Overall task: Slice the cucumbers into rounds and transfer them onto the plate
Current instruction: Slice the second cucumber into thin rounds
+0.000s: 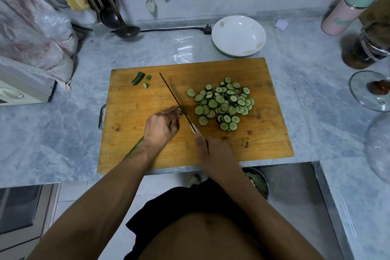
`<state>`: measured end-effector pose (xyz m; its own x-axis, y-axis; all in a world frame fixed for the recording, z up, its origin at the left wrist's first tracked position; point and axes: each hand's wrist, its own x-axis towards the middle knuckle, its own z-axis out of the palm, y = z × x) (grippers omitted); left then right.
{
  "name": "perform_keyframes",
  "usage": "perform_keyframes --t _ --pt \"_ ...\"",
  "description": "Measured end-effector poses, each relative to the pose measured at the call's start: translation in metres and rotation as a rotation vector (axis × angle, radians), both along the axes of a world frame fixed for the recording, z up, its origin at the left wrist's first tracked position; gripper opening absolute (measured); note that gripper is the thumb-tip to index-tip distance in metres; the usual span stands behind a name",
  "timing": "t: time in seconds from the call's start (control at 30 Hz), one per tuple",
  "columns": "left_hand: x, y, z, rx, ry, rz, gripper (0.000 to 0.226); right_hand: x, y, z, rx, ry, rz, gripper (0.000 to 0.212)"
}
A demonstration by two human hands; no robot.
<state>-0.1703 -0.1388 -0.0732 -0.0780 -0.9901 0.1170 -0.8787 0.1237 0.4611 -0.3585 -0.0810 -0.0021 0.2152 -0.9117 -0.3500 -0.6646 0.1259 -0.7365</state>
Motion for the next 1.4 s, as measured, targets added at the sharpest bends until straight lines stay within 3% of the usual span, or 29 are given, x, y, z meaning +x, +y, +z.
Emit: perform_keyframes --t 0.23,0.73,1.07,1.4 --pt "-0.006 0.002 0.008 0.004 -0.001 0.064 0.016 0.004 0.006 0.005 -0.03 -0.026 0.016 0.066" --pt "0.001 -0.001 -0.009 -0.021 -0.002 -0.003 0.03 0.029 -0.019 -0.017 0.03 0.006 -0.021 0.063" --pt "-0.003 0.003 -0.012 -0.101 0.076 0.046 0.02 0.001 -0.022 -0.016 0.029 -0.078 -0.21 0.066" --pt "0.003 -0.001 -0.012 -0.016 0.072 0.046 0.027 0.011 -0.011 -0.008 0.03 -0.013 -0.02 0.063"
